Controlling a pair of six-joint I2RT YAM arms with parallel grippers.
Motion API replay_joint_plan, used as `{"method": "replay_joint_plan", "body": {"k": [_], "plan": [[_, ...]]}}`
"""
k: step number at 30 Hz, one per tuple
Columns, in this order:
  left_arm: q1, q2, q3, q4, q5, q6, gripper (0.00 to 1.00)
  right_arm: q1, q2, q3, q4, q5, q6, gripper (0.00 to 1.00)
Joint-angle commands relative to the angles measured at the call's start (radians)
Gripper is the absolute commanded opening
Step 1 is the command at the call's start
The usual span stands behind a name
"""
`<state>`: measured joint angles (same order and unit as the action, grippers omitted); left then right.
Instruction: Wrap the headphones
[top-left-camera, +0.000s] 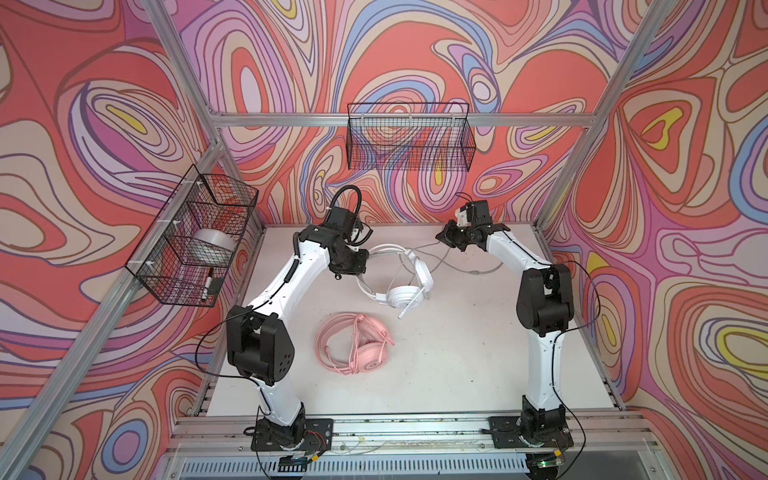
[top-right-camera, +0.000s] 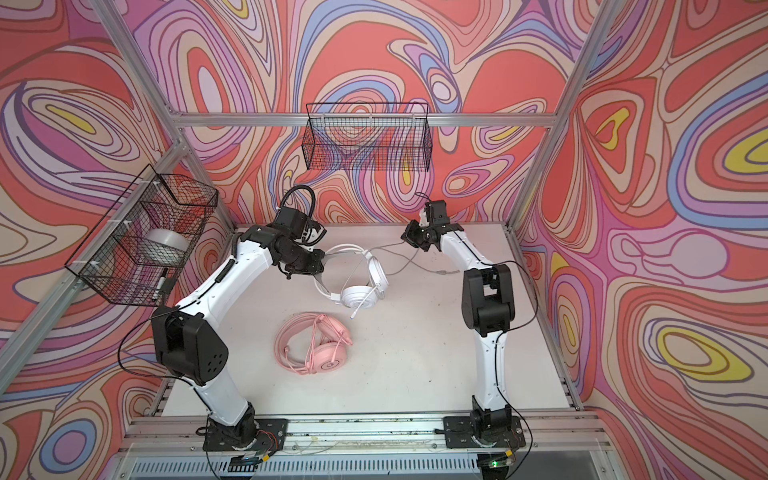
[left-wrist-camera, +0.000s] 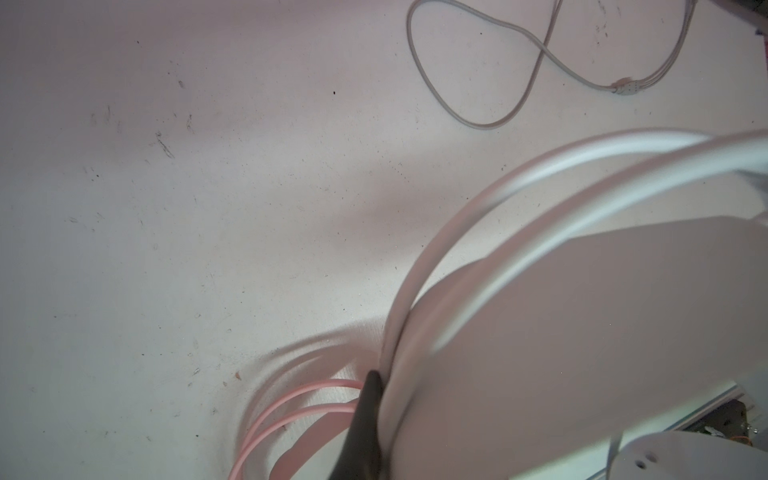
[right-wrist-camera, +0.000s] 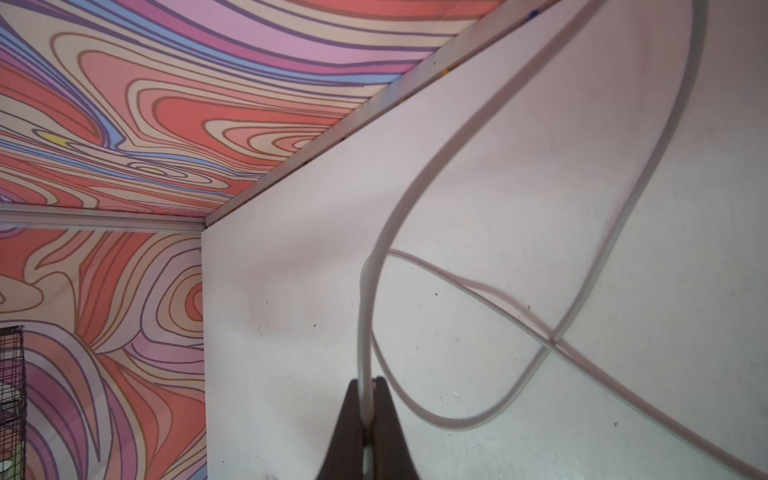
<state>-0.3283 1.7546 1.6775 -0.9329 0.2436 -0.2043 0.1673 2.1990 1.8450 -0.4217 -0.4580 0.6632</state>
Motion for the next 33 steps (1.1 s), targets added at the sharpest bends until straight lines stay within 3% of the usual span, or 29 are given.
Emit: {"method": "replay_joint_plan", "body": {"k": [1, 6, 16, 25, 33], "plan": [[-0.001, -0.056, -0.002, 0.063, 0.098, -0.068, 0.00, -0.006, -0.029, -0.076, 0.018, -0.013, -0.021, 0.00], [-0.001, -0.056, -0.015, 0.068, 0.125, -0.071, 0.00, -0.006, -0.076, -0.166, 0.085, -0.072, -0.037, 0.02], [0.000, -0.048, -0.030, 0.043, 0.146, -0.042, 0.00, -0.006, -0.183, -0.260, 0.137, -0.068, -0.127, 0.15], [-0.001, -0.025, -0.013, -0.003, 0.143, -0.005, 0.00, -0.006, -0.266, -0.308, 0.134, -0.039, -0.208, 0.42], [0.001, -0.015, 0.046, -0.085, 0.120, 0.046, 0.00, -0.006, -0.399, -0.488, 0.242, 0.031, -0.509, 0.63]]}}
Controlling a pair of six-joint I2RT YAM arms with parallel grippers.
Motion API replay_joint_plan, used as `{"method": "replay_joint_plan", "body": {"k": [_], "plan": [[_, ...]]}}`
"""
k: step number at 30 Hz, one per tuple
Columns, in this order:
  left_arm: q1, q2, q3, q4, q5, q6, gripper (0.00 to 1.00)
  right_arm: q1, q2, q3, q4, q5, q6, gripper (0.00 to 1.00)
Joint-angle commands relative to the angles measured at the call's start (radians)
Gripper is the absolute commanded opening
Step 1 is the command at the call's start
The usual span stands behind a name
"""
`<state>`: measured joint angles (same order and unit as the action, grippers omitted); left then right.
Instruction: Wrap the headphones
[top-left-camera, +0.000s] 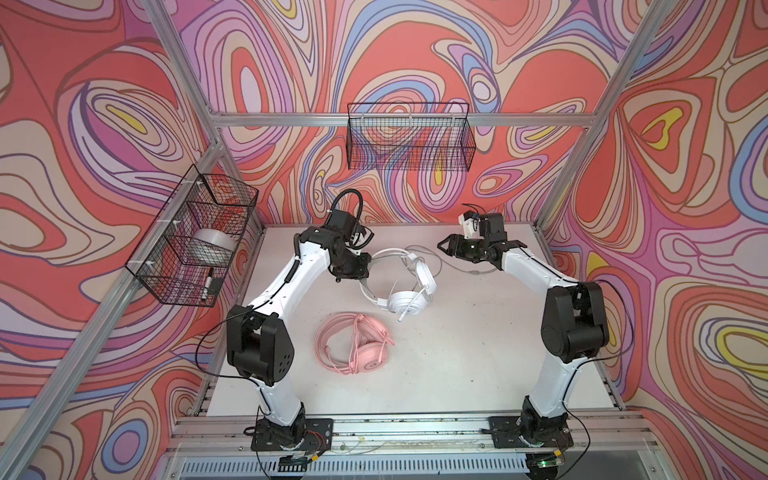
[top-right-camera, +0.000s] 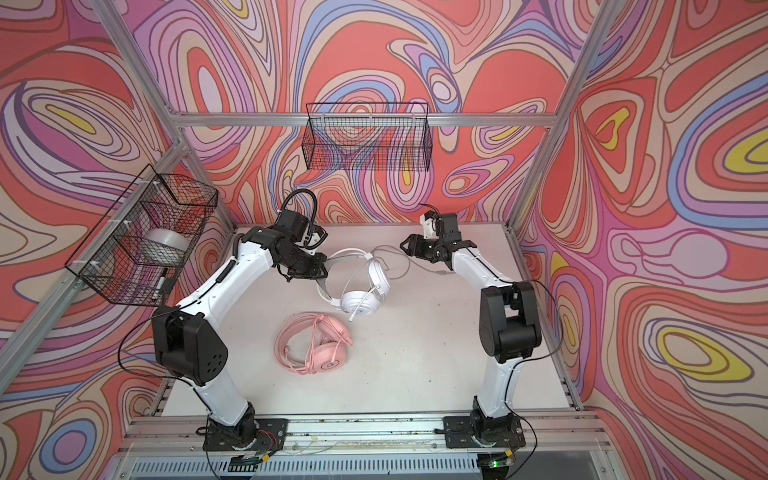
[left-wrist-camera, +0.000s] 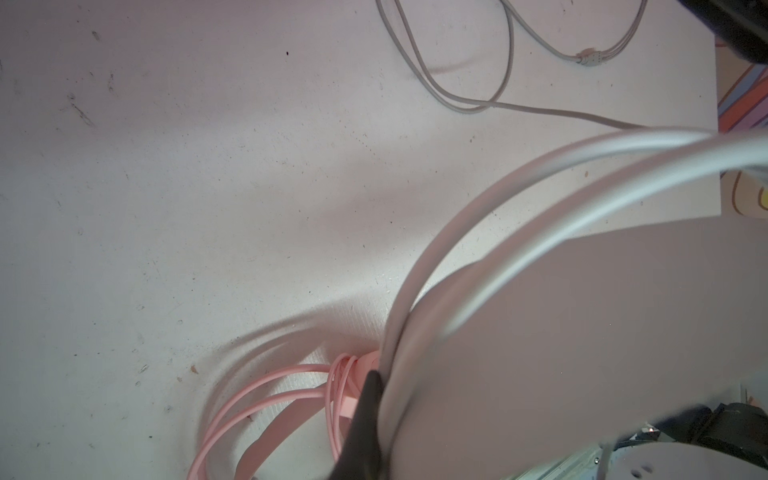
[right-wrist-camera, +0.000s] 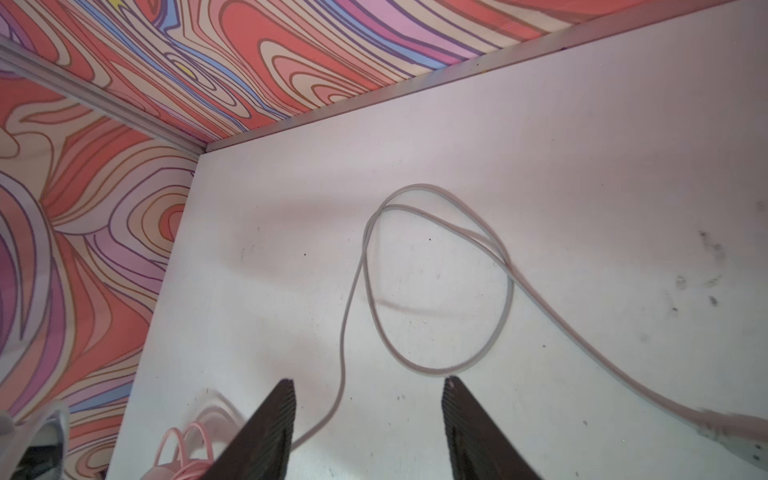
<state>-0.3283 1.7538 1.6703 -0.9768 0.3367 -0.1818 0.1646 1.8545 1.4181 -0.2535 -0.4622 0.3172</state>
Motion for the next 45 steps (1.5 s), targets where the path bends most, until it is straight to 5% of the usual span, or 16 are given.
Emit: {"method": "replay_joint_plan", "body": {"k": [1, 6, 15, 23, 27, 34, 45], "plan": [[0.000, -0.016, 0.059, -0.045, 0.023, 0.024, 0.00, -0.003, -0.069, -0.095, 0.101, 0.042, -0.194, 0.64], [0.008, -0.016, 0.086, -0.057, 0.013, -0.001, 0.00, -0.003, -0.120, -0.211, 0.217, -0.010, -0.239, 0.66], [0.012, 0.000, 0.133, -0.042, 0.047, -0.072, 0.00, 0.034, -0.130, -0.445, 0.657, -0.132, -0.058, 0.77], [0.013, 0.024, 0.226, -0.074, 0.045, -0.120, 0.00, 0.104, -0.009, -0.419, 0.737, -0.052, -0.003, 0.77], [0.013, 0.021, 0.256, -0.090, 0.009, -0.133, 0.00, 0.104, 0.082, -0.239, 0.448, 0.041, 0.003, 0.76], [0.014, 0.013, 0.250, -0.087, -0.037, -0.159, 0.00, 0.104, 0.165, -0.116, 0.260, 0.107, 0.074, 0.65], [0.023, 0.011, 0.225, -0.059, -0.046, -0.174, 0.00, 0.108, 0.313, -0.031, 0.213, 0.017, 0.247, 0.22]]}}
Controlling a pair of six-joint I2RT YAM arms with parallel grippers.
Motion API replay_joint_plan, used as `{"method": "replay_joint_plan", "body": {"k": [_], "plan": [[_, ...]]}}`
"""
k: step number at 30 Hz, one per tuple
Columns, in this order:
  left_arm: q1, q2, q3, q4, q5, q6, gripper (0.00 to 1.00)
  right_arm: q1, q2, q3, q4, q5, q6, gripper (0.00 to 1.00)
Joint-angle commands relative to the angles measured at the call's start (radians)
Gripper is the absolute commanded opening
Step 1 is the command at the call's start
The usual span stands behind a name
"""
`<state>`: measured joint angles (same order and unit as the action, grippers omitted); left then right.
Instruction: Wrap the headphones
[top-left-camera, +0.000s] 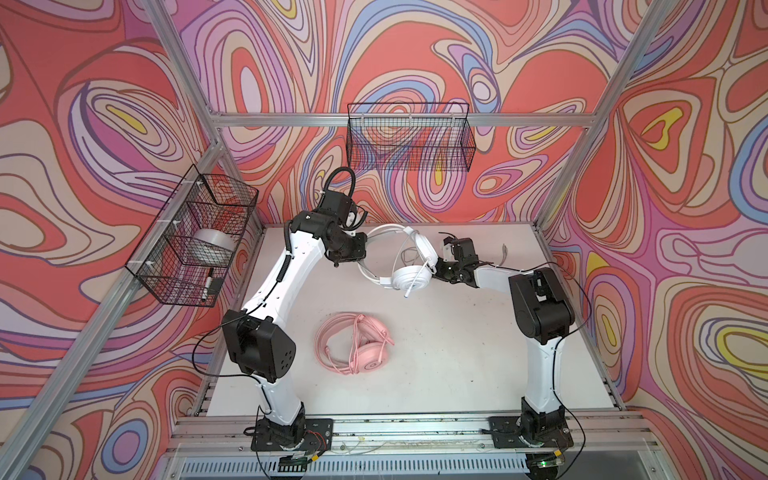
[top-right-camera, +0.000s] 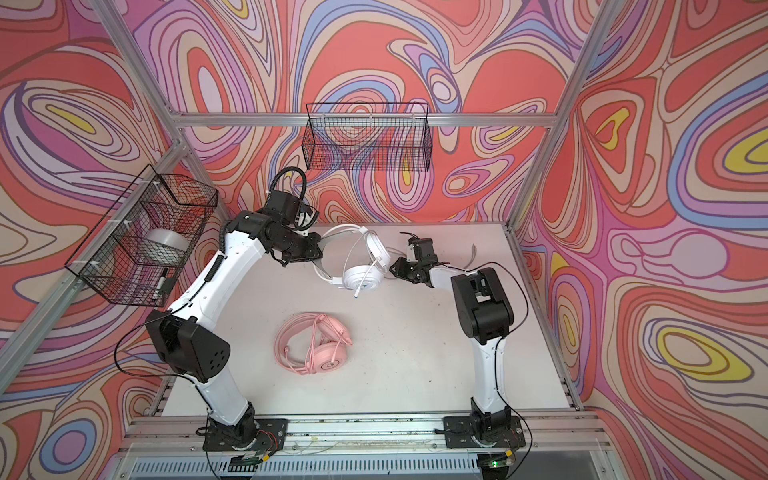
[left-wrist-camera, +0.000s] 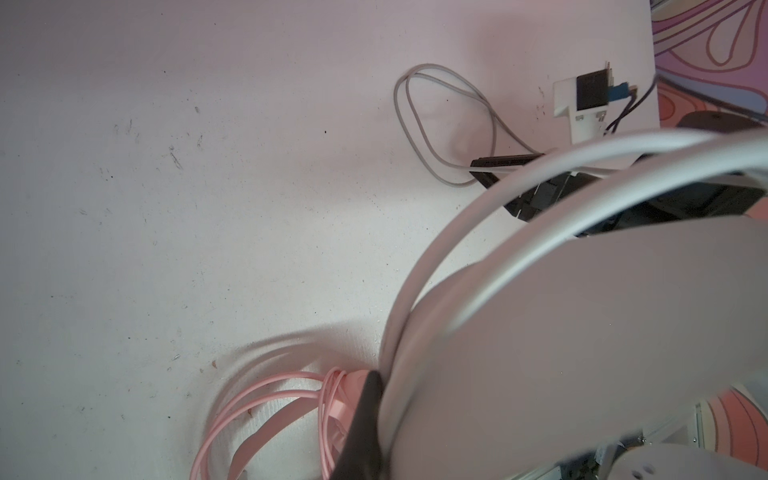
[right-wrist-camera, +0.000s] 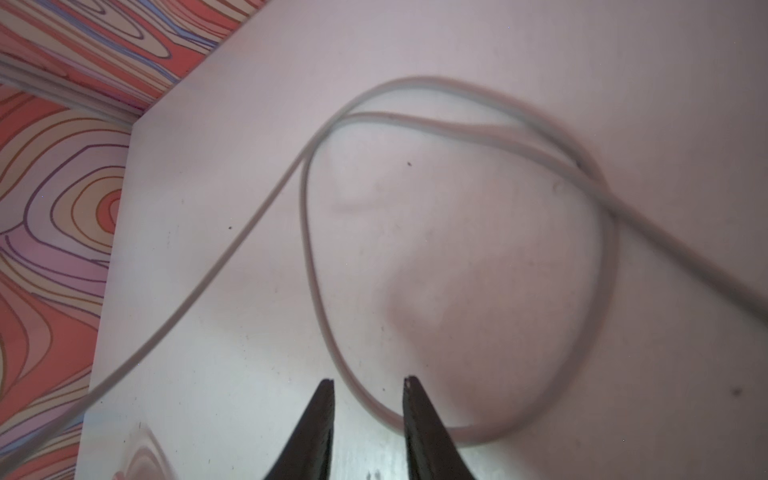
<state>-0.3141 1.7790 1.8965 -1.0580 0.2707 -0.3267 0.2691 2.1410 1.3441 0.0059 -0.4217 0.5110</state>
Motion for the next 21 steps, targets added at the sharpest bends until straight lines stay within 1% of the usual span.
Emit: {"method": "replay_joint_plan", "body": {"k": [1, 8, 13, 16, 21], "plan": [[0.011, -0.014, -0.004, 0.024, 0.021, -0.030, 0.00, 0.004, 0.038, 0.058, -0.070, -0.025, 0.053, 0.20], [0.022, -0.013, -0.009, 0.032, 0.015, -0.038, 0.00, 0.009, 0.065, 0.109, -0.260, -0.006, -0.004, 0.12], [0.037, -0.020, -0.020, 0.045, 0.006, -0.056, 0.00, 0.007, 0.047, 0.087, -0.450, 0.050, -0.113, 0.10], [0.046, -0.024, -0.024, 0.051, 0.005, -0.063, 0.00, 0.006, 0.022, 0.053, -0.534, 0.066, -0.180, 0.09], [0.055, -0.024, -0.025, 0.046, 0.006, -0.063, 0.00, -0.002, -0.017, 0.033, -0.713, 0.121, -0.284, 0.05]]}}
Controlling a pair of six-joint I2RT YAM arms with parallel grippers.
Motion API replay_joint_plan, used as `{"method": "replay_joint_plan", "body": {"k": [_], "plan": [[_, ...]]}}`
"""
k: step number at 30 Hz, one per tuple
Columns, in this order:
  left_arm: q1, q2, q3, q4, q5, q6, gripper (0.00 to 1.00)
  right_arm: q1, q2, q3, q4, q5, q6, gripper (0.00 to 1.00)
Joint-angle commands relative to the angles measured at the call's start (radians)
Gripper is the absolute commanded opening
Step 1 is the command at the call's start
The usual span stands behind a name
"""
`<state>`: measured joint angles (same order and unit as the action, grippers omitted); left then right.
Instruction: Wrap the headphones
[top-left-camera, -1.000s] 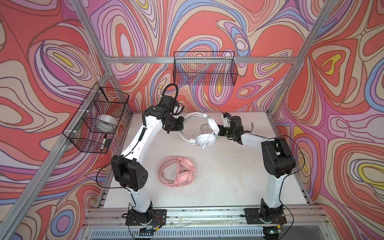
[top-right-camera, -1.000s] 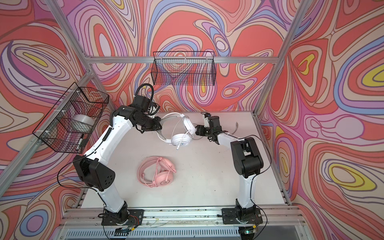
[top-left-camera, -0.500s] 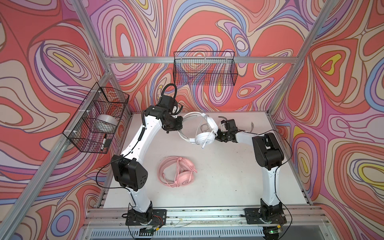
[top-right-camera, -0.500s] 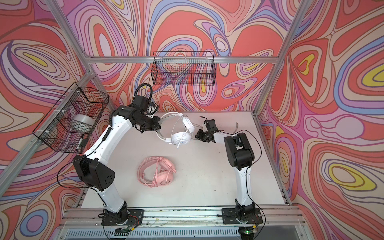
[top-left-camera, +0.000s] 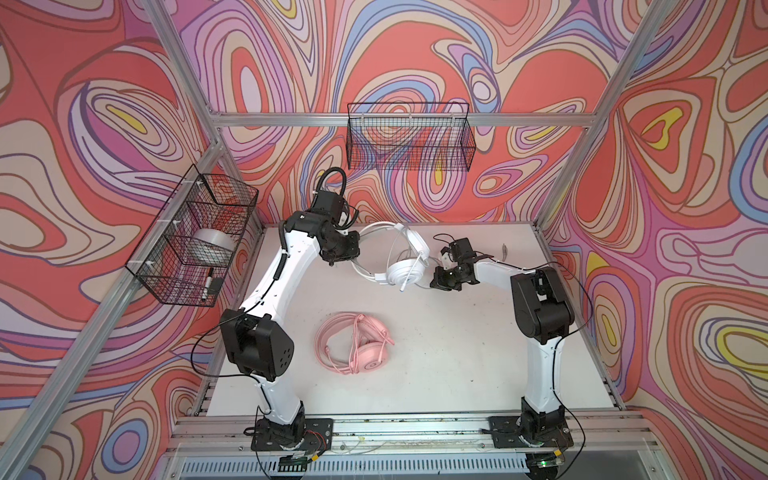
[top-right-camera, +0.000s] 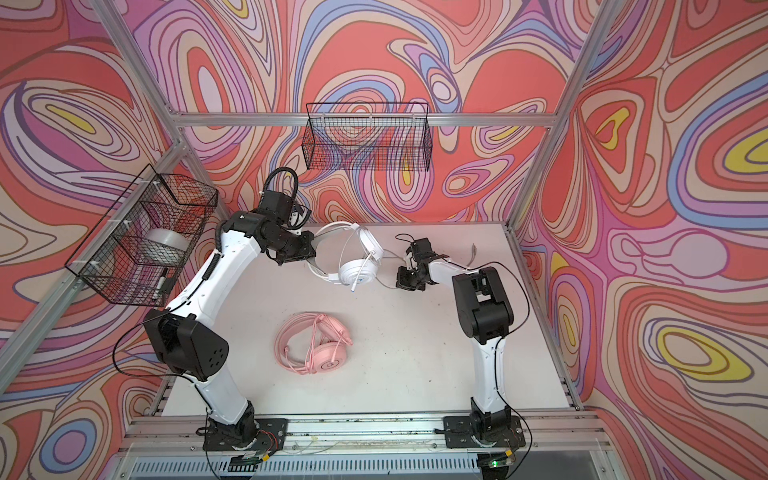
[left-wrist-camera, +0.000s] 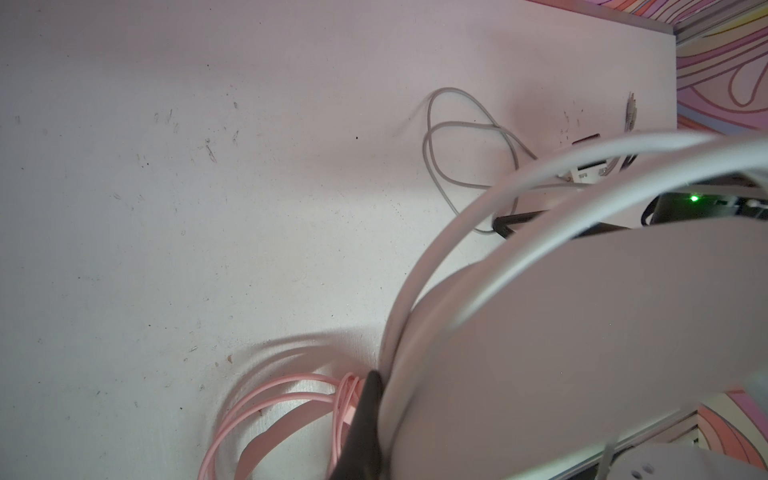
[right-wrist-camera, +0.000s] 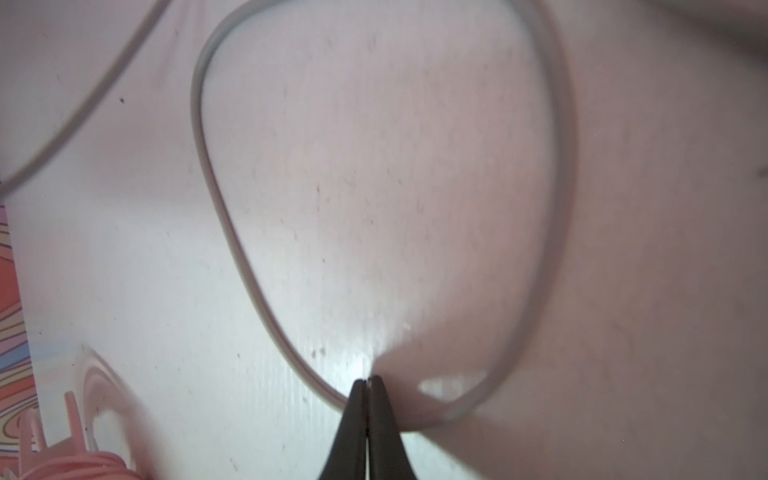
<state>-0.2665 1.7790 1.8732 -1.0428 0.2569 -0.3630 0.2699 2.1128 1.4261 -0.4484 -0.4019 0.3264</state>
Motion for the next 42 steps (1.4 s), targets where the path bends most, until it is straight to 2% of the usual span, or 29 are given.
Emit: {"method": "replay_joint_plan", "body": {"k": [1, 7, 14, 21, 23, 29, 35, 42], "plan": [[0.007, -0.024, -0.004, 0.032, 0.019, -0.027, 0.00, -0.004, 0.004, -0.048, -0.291, 0.115, -0.114, 0.04], [0.010, -0.030, -0.018, 0.035, 0.005, -0.030, 0.00, -0.023, -0.029, -0.047, -0.501, 0.204, -0.199, 0.02], [0.019, -0.029, -0.019, 0.037, 0.004, -0.030, 0.00, -0.025, -0.084, -0.074, -0.694, 0.383, -0.246, 0.01], [0.019, -0.020, -0.022, 0.030, 0.002, -0.024, 0.00, -0.052, -0.157, -0.067, -0.736, 0.509, -0.237, 0.01], [0.019, -0.020, -0.021, 0.027, -0.001, -0.022, 0.00, -0.061, -0.176, -0.040, -0.729, 0.509, -0.243, 0.03], [0.019, -0.023, -0.032, 0.030, 0.006, -0.018, 0.00, -0.084, -0.248, 0.026, -0.603, 0.380, -0.272, 0.23], [0.020, -0.026, -0.048, 0.041, 0.018, -0.024, 0.00, -0.086, -0.180, 0.110, -0.541, 0.335, -0.308, 0.36], [0.019, -0.027, -0.051, 0.044, 0.019, -0.028, 0.00, -0.084, -0.101, 0.158, -0.446, 0.299, -0.332, 0.38]]}}
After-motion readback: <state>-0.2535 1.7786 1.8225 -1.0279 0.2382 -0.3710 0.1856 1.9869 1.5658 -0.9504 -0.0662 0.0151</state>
